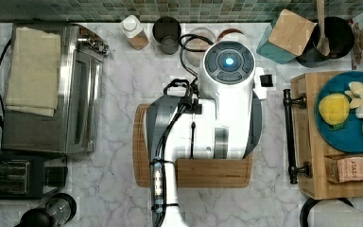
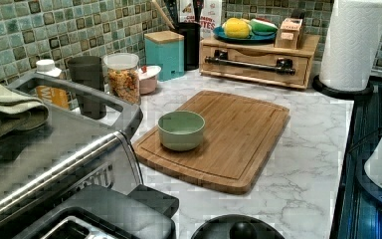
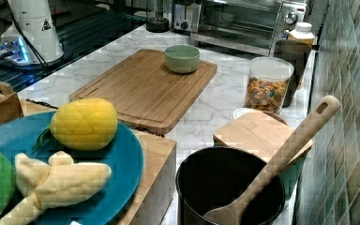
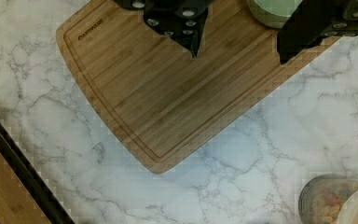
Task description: Open the drawer.
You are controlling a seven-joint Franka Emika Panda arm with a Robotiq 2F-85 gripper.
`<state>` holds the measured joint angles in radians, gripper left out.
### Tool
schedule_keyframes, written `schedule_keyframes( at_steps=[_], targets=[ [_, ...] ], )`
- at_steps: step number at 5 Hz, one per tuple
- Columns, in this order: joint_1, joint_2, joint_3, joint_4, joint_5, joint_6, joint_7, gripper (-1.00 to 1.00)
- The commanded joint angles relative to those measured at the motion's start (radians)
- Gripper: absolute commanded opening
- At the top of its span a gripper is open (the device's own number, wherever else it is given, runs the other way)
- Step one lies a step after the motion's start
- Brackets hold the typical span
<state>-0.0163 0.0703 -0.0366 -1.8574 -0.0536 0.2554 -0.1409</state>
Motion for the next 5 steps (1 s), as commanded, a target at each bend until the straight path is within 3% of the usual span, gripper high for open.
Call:
schedule_keyframes(
  at_steps=[1, 2, 3, 5],
  targets=[
    [-0.002, 0.0, 0.001, -0.009, -0.001, 0.001, 0.0, 1.0],
    [-0.021, -0.057, -0.011, -0.128, -0.033, 0.12, -0.176, 1.0],
    [-0.069, -0.075, -0.047, -0.174, -0.043, 0.131, -0.46, 1.0],
    [-0.165, 0.028, -0.129, -0.093, -0.029, 0.159, -0.964, 1.0]
  ],
)
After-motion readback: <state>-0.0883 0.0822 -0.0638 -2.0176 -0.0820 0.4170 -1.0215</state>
